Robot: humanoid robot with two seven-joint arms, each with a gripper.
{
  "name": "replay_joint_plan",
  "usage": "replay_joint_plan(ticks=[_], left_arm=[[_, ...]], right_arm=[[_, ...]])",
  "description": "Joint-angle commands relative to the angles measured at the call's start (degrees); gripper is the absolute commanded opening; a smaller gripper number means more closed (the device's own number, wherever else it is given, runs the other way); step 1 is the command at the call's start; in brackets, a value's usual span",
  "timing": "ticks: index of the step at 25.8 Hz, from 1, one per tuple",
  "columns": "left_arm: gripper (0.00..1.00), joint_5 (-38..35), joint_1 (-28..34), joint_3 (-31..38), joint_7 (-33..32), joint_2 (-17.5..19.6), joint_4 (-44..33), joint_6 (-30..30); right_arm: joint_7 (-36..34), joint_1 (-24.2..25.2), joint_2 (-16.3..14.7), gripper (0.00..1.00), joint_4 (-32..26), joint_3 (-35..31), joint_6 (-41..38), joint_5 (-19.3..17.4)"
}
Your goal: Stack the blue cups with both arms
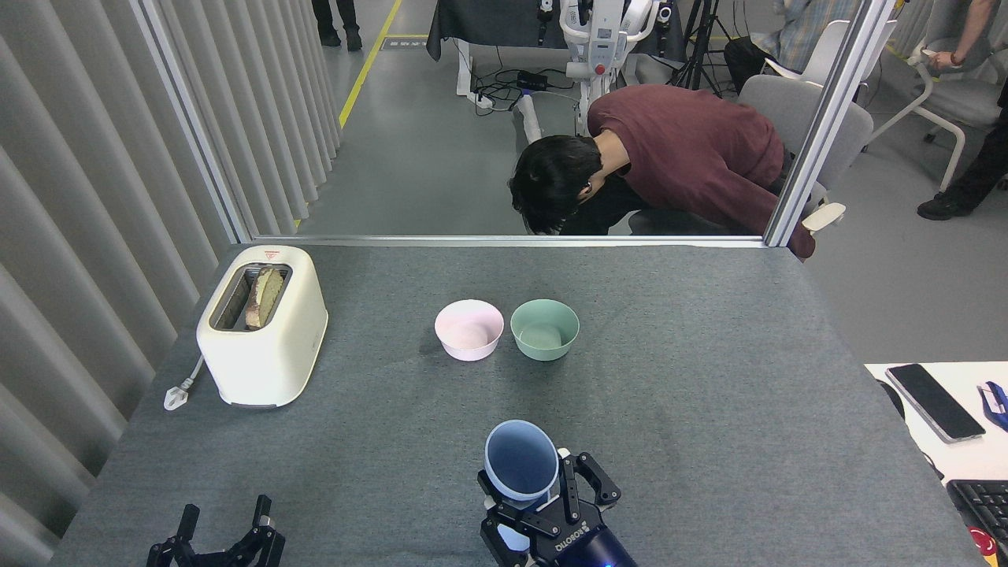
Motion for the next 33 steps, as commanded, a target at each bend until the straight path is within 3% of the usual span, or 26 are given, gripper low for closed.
replay_joint_plan(ticks=[1, 3, 4, 5, 6, 17, 20, 22, 23, 25, 28, 29, 33], left_arm=[[1.00, 0.02, 0.00, 0.00, 0.00, -0.13, -0.04, 0.02], [1.00, 0.02, -0.09, 0.00, 0.00, -0.22, -0.04, 0.02], [1.00, 0.02, -0.18, 0.00, 0.00, -0.22, -0.04, 0.02], [1.00, 0.02, -0.18, 0.00, 0.00, -0.22, -0.04, 0.02], [1.00, 0.02, -0.26, 0.00, 0.00, -0.13, -0.04, 0.02], [1.00, 0.11, -0.53, 0.00, 0.00, -0.22, -0.04, 0.02], [1.00, -0.07, -0.53, 0.00, 0.00, -0.39, -0.04, 0.02], [1.00, 0.02, -0.44, 0.00, 0.00, -0.48, -0.12, -0.07], [1.00, 0.02, -0.18, 0.00, 0.00, -0.39, -0.21, -0.24], [1.00, -0.16, 0.35, -0.27, 0.00, -0.39, -0.56, -1.65], [1.00, -0.33, 1.14, -0.27, 0.00, -0.39, -0.83, -2.09], [1.00, -0.24, 1.41, -0.36, -0.09, -0.39, -1.35, -2.09], [1.00, -0.42, 5.36, -0.36, -0.09, 0.13, -6.37, -2.88]], right_arm=[[-0.04, 0.50, -0.17, 0.54, 0.00, -0.02, 0.09, 0.02], [-0.30, 0.77, -0.17, 0.55, -0.18, -0.02, 0.09, 0.11], [-0.39, 0.77, -0.17, 0.66, -0.18, -0.11, 0.18, 0.11], [-0.48, 0.77, -0.09, 0.93, -0.18, -0.11, 0.53, 0.11], [-0.74, 0.77, -0.09, 1.00, -0.18, -0.11, 0.70, 0.02], [-1.53, -1.95, 0.88, 1.00, -2.02, -1.16, 1.49, -0.85], [-2.94, -5.82, 0.53, 1.00, -2.03, -10.30, 5.36, -4.81], [-3.03, -5.47, -1.58, 1.00, 0.17, -17.77, 5.63, -5.42], [-3.29, -4.06, -4.13, 1.00, 1.76, -20.85, 4.83, -5.42], [-6.19, 4.64, -8.26, 1.00, 2.46, -22.96, 3.08, -5.95], [-13.57, 14.65, -6.94, 1.00, 1.40, -24.01, 3.96, -5.86], [-14.10, 16.32, -6.06, 1.00, 1.23, -25.06, 4.66, -5.86], [-14.45, 21.16, -7.91, 1.00, 0.70, -25.33, 7.65, -8.32]])
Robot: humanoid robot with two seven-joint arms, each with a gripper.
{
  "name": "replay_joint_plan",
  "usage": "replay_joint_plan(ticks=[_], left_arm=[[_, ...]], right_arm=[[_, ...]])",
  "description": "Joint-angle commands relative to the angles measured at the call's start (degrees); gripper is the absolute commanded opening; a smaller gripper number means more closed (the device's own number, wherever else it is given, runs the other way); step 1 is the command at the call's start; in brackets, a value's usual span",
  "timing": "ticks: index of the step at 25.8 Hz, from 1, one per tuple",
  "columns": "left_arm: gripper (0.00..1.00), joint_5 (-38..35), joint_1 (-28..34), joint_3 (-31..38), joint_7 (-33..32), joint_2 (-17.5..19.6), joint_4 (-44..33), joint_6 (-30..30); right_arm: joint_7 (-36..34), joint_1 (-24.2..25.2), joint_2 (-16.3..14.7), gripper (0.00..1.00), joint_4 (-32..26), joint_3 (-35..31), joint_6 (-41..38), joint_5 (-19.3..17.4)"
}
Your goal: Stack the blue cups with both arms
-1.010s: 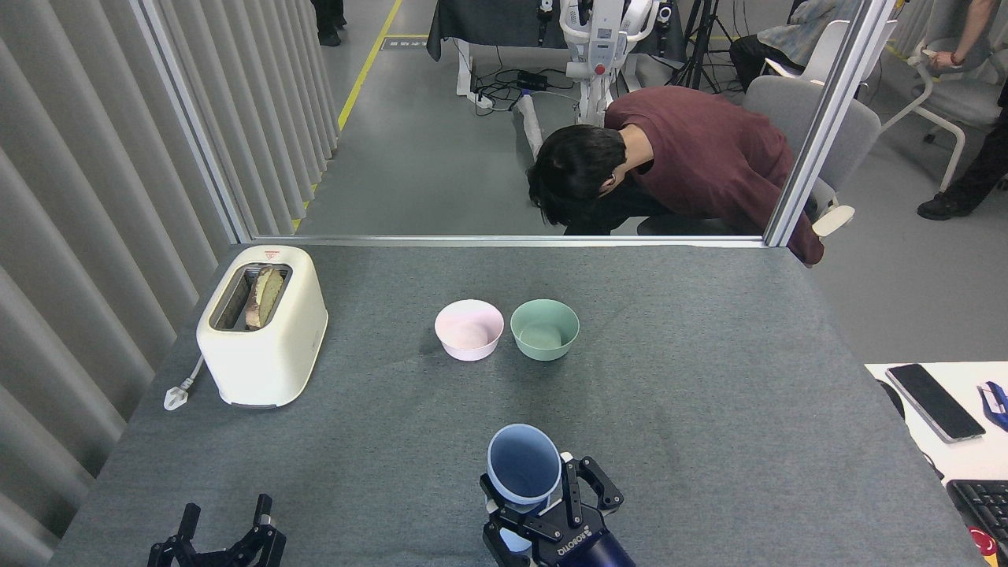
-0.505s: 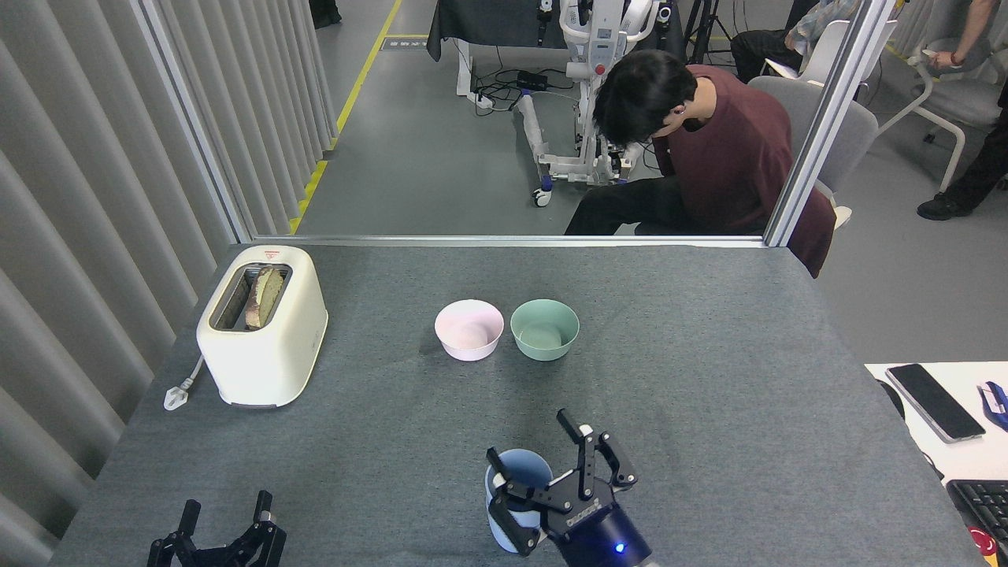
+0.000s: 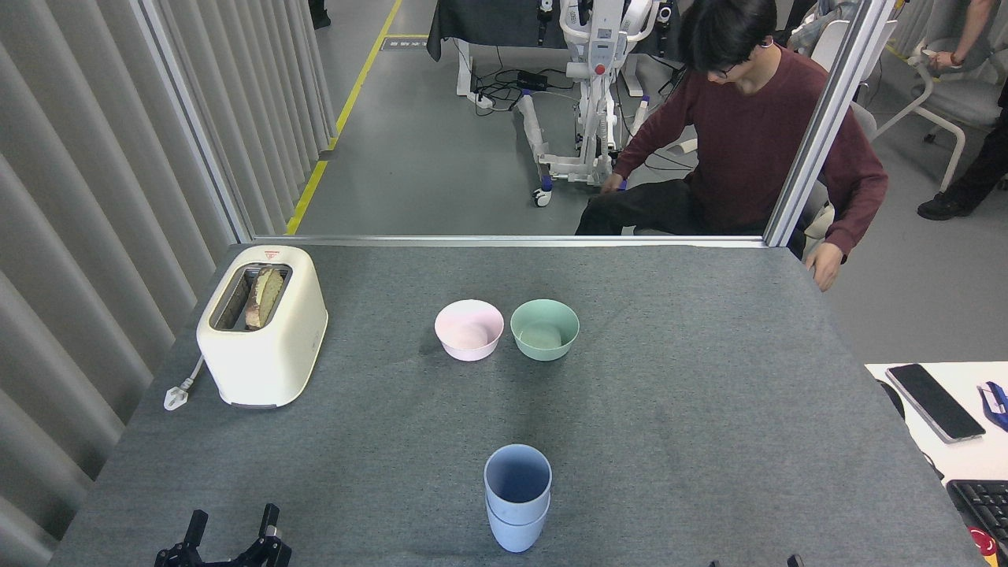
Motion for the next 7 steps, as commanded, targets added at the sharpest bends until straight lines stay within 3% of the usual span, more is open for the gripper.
replay_joint_plan(ticks=[1, 7], left_arm=[[1.00, -0.29, 4.13, -0.03, -0.18, 0.35, -4.63, -0.63], [1.00, -0.73, 13.53, -0.03, -0.36, 0.43, -10.61, -0.81]], right_arm=[[-1.18, 3.92, -0.83, 1.00, -0.36, -0.52, 2.05, -1.80], [-2.50, 5.68, -0.92, 1.00, -0.62, -0.52, 2.05, -1.89]])
